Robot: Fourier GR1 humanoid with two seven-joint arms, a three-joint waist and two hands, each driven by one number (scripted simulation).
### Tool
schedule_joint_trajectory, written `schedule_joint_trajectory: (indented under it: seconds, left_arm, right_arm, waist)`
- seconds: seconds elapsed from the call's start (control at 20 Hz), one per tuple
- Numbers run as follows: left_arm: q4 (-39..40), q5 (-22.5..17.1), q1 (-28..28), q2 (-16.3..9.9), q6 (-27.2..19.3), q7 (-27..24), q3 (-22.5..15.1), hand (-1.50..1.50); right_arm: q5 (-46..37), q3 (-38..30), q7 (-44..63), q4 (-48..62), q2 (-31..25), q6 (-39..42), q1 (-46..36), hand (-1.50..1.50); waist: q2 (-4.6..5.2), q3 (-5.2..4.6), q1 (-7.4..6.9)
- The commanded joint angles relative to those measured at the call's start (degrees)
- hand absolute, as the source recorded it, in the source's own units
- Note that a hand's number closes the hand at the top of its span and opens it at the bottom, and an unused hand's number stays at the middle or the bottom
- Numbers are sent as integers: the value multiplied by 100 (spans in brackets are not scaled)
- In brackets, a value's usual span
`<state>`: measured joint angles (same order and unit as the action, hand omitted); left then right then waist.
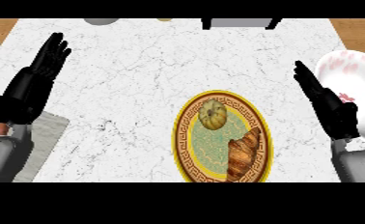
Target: Pick the squash from the plate and place it in the bowl
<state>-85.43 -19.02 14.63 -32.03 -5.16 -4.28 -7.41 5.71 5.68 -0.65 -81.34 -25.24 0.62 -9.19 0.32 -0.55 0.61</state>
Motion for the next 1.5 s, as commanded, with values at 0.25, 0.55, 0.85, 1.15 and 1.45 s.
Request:
schedule_joint_trajectory:
  seconds: [0.25,0.55,0.85,1.15,1.45]
  left_arm:
    - [332,369,-199,32,-648,339,109,0]
    - [442,300,-550,60,-838,512,223,0]
    - [306,322,-768,172,-986,552,198,0]
    - [208,361,-581,287,-1018,674,98,0]
    - [316,483,-477,341,-990,509,79,0]
  right_arm:
    - [-2531,1233,1172,-1516,-578,-671,-1993,150]
    - [-4682,1370,3080,-1434,-1353,-1407,-1085,-150]
    - [-6436,2735,4873,-2446,-716,-880,-751,-150]
    - [-7874,3833,6974,-2983,565,622,-1300,-150]
    - [-8033,3617,7545,-2127,2174,2469,-2709,-150]
  waist:
    - [-143,-46,-522]
    - [-288,-39,136]
    - [-257,1,120]
    - [-161,16,9]
    - [-64,17,-181]
